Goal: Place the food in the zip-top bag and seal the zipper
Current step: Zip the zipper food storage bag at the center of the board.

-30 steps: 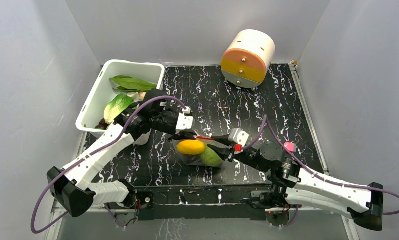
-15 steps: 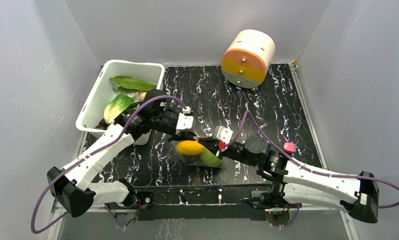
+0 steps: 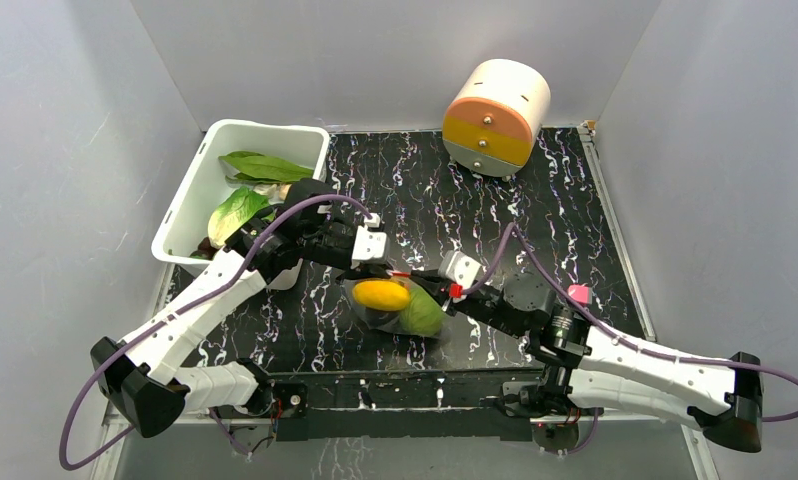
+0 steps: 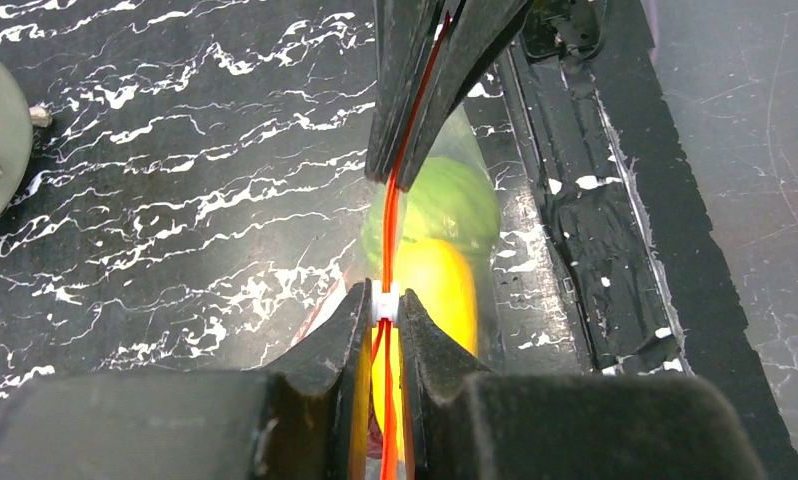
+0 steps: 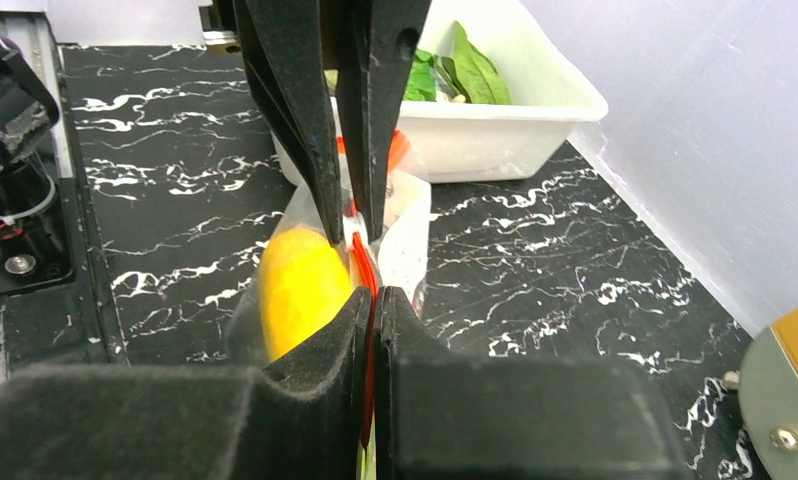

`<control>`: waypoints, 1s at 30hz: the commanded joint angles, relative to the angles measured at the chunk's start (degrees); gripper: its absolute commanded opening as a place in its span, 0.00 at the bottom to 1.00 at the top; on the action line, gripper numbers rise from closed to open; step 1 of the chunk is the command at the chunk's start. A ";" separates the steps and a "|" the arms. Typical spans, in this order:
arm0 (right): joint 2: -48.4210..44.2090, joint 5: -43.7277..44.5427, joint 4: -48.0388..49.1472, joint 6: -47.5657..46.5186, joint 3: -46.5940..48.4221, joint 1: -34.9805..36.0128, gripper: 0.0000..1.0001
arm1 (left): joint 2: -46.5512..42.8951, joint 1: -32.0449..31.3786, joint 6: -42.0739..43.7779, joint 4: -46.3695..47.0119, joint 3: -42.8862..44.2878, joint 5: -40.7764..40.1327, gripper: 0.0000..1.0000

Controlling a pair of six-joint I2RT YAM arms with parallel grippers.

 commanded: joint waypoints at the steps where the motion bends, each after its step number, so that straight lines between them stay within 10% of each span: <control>1: -3.12 5.12 -0.36 -1.76 2.97 0.11 0.00 | -1.50 0.42 1.25 -1.96 1.56 -3.33 0.00; 30: -15.87 30.46 -10.86 8.48 4.94 0.11 0.00 | -3.39 0.56 -1.21 -4.00 2.24 -19.62 0.00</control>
